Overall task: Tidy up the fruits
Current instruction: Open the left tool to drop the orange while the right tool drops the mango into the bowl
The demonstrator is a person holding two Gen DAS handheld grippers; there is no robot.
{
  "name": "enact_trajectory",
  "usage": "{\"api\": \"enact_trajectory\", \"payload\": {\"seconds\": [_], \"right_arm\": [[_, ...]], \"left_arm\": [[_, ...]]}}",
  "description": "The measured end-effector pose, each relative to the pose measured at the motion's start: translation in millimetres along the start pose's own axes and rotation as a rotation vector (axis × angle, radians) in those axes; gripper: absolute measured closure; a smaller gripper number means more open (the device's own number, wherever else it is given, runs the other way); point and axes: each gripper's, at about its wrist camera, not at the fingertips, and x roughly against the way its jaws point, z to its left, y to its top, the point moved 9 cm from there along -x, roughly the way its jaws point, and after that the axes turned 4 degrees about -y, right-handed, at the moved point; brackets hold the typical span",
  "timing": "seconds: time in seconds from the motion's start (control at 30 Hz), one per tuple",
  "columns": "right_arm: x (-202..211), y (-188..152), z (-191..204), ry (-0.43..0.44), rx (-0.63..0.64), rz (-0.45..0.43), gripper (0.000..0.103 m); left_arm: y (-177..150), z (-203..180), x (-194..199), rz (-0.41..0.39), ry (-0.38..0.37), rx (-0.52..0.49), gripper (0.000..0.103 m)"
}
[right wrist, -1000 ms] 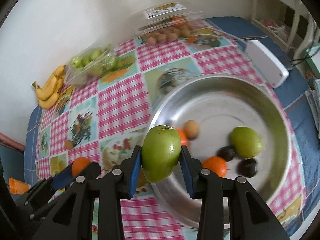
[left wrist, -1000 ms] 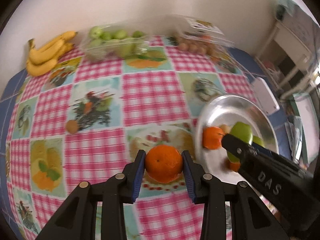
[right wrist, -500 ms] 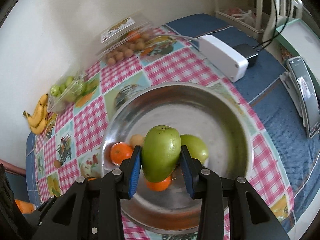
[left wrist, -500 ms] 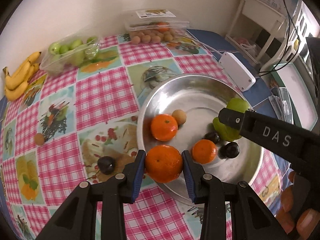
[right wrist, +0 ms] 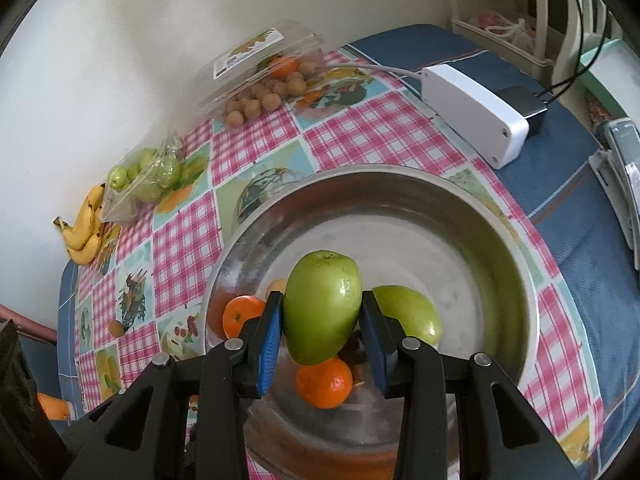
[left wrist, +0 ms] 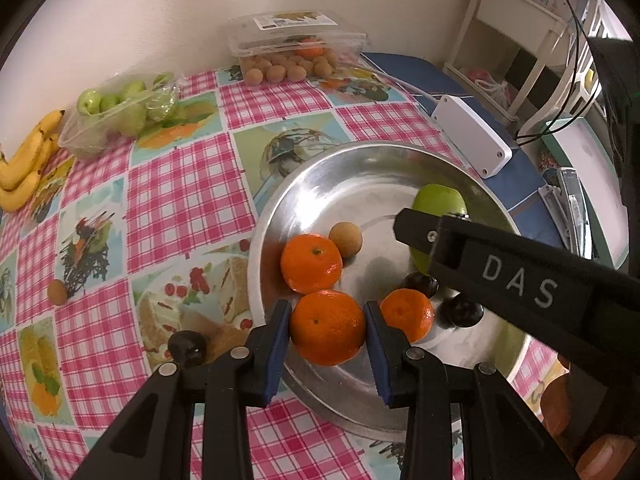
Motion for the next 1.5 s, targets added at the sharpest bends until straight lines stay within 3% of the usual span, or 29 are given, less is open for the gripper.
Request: {"api": "enact_trajectory", "payload": {"seconds": [0.97,1.2,1.5], "right_arm": [[-13.3,-5.5,-0.5,-0.016,0.004,0.029,0.062],[-0.9,-0.6,0.9,-0.016,0.011,0.002,0.062],[7.2,1.4,-5.7,-0.038,-0.007,0.002,0.062]], "left_arm": [[-5.4,3.0,-18.4,0.039,-0.012,0.025,0.063],[-4.0,1.9,-13.9,0.036,-0.033,0.033,0.053],[3.7,17.2,3.2,0.006,-0.036,0.086,0.053]]}}
